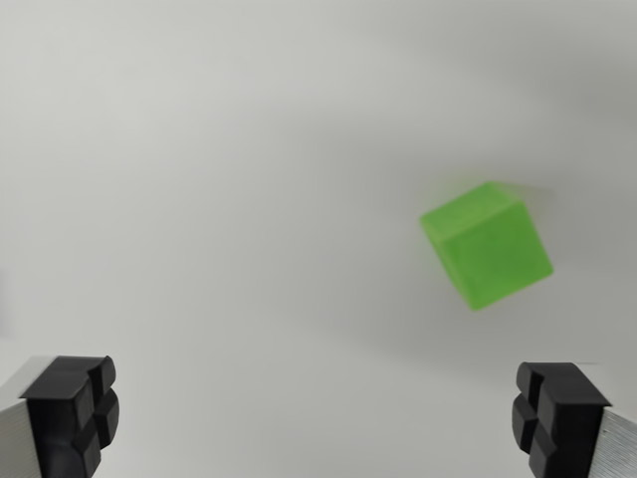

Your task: Stack cube

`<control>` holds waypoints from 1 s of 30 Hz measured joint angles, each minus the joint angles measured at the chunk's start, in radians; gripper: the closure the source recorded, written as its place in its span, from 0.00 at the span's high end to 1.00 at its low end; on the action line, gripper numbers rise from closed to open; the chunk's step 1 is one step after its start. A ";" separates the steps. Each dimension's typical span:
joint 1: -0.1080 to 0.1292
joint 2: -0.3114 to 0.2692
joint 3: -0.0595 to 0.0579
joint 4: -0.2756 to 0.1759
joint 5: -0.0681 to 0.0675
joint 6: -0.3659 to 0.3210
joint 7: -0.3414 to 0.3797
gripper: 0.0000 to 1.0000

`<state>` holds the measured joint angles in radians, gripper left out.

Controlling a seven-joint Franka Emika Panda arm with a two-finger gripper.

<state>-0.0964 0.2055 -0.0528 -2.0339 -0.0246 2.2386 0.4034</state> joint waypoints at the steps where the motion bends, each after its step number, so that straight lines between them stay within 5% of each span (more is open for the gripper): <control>1: -0.004 0.004 0.000 -0.002 0.001 0.006 -0.016 1.00; 30: -0.141 0.166 0.002 -0.005 0.034 0.169 -0.503 1.00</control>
<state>-0.2376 0.3720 -0.0506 -2.0387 0.0090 2.4080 -0.0994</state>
